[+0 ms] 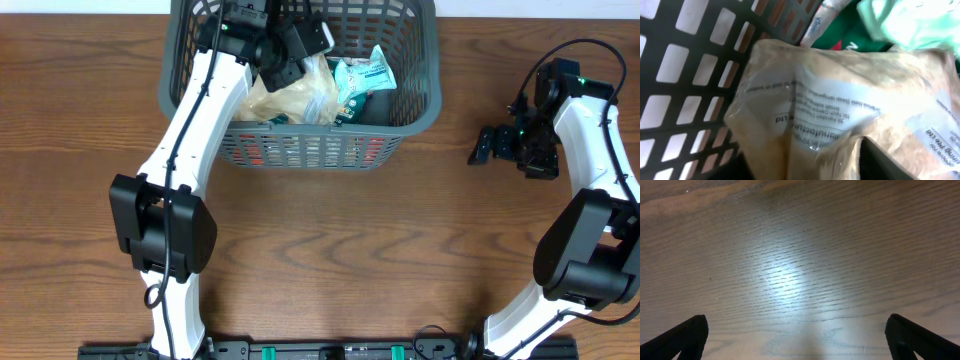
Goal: Pack container
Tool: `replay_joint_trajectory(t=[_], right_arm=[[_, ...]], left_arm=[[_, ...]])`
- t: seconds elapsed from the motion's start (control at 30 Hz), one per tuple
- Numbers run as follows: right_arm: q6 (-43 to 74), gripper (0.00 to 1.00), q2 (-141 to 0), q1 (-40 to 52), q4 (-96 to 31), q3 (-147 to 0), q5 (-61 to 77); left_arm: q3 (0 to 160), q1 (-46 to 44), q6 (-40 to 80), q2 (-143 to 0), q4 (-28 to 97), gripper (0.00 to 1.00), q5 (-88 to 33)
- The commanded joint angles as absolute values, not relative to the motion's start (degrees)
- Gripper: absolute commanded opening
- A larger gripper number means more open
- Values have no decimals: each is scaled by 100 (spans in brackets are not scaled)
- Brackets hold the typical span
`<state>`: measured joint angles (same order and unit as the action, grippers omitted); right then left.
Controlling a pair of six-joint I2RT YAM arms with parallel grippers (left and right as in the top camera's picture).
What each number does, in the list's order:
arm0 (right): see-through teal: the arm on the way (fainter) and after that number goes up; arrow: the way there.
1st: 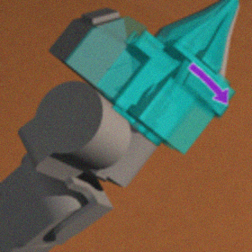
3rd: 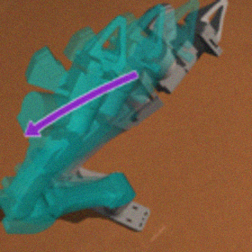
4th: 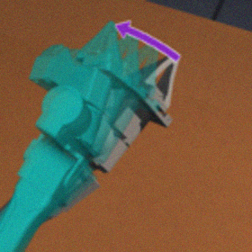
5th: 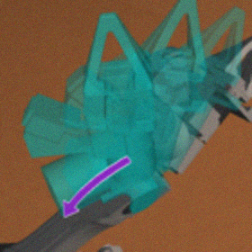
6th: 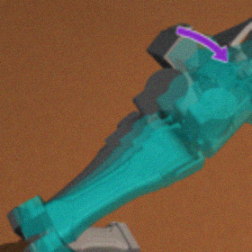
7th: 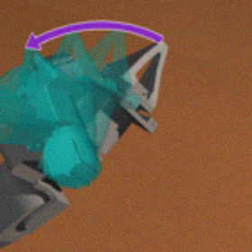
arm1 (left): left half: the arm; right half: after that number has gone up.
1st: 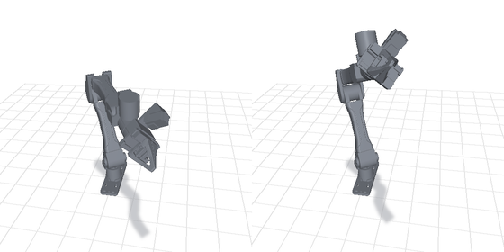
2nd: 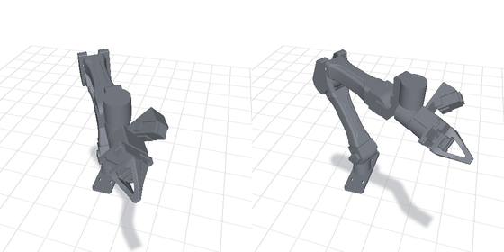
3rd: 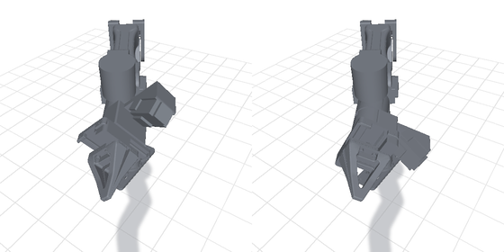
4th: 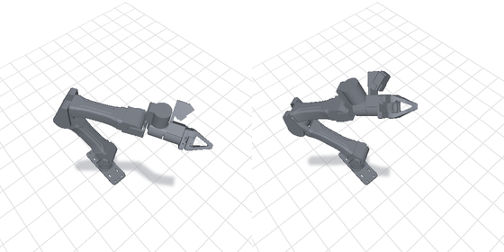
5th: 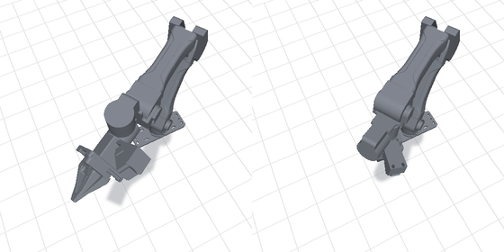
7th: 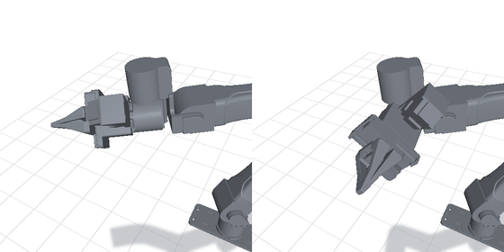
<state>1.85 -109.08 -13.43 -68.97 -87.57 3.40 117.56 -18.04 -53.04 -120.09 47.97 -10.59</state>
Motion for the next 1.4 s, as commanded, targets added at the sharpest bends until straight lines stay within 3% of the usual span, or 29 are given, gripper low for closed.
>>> replay_joint_trajectory(t=[0.0, 0.03, 0.1, 0.43, 0.83, 1.07, 1.37], right_arm=[[43, 99, -10886, -1341, -6862, -8753, 366], [8, 99, -10886, -1341, -6838, -8753, 366], [-14, 99, -10886, -1343, -6740, -8753, 360], [-5, 99, -10866, -1341, -5979, -9620, 322], [-602, 97, -10785, -1144, -7019, -12510, 412], [-172, 99, -9953, -845, -7500, -12510, 381], [183, 99, -8320, -172, -7728, -11045, -244]], left_arm=[[11799, -1796, -5100, -11880, 4821, 72, -1114], [11799, -1791, -4917, -11828, 4834, 84, -1111], [11799, -1772, -4615, -11714, 4908, 99, -1111], [11799, -1406, -3124, -10300, 5334, 99, -755], [11799, 30, -1144, -8311, 7037, 99, -336], [11056, 478, -1125, -7199, 7354, 99, -340], [8101, 480, -1122, -5081, 6230, 99, -690]])
